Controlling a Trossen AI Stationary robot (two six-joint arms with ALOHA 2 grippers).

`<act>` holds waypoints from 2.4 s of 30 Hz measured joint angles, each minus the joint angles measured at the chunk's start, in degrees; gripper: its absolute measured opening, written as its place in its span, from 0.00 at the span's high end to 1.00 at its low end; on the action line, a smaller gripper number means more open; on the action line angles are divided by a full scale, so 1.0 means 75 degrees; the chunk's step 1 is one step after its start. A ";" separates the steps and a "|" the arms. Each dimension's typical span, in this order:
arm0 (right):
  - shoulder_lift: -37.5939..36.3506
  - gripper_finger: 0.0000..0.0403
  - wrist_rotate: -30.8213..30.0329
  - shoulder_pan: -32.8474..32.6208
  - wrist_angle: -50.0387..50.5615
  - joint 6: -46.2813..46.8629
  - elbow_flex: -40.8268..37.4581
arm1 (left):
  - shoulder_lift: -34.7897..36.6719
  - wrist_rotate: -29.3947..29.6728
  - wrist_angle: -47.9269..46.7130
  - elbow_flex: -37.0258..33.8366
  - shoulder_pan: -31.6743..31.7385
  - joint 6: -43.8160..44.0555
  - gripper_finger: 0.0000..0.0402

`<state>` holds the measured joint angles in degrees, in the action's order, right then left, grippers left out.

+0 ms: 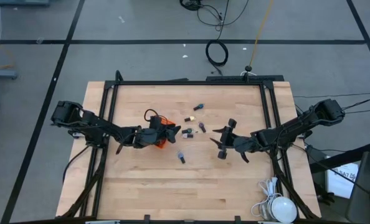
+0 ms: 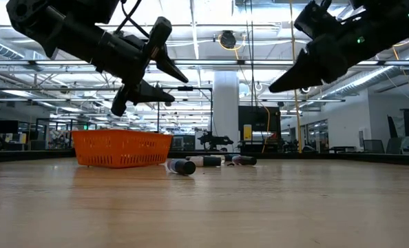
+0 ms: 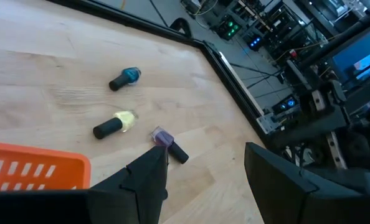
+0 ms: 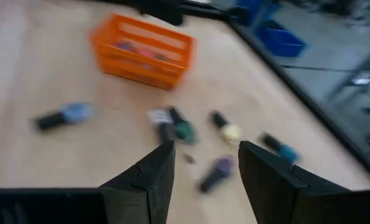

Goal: Pick & Place Nail Polish
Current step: Put the violet nail polish into the orange basket

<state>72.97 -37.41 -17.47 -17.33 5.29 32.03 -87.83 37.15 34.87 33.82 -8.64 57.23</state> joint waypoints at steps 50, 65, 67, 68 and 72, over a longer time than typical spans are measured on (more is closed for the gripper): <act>0.3815 0.51 0.2923 0.3067 -0.2546 0.0766 0.0052 | 0.0000 0.0035 0.0020 -0.0003 0.0015 0.0000 0.48; 0.3812 0.77 0.3422 0.3273 -0.2354 0.0505 0.0058 | 0.0000 0.0035 0.0017 -0.0003 0.0015 0.0000 0.48; 0.3815 0.83 0.3422 0.3265 -0.2351 0.0376 0.0056 | 0.0000 0.0035 0.0017 -0.0003 0.0015 -0.0003 0.48; 0.3815 0.85 0.3419 0.3246 -0.2351 0.0301 0.0055 | 0.0000 0.0035 0.0017 -0.0003 0.0015 -0.0022 0.48; 0.3815 0.88 0.3387 0.3137 -0.2457 -0.0018 0.0055 | 0.0000 0.0035 0.0013 -0.0003 0.0015 -0.0066 0.48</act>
<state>101.58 -12.01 6.05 -35.75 5.16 32.45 -87.83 37.41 34.97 33.80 -8.54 56.74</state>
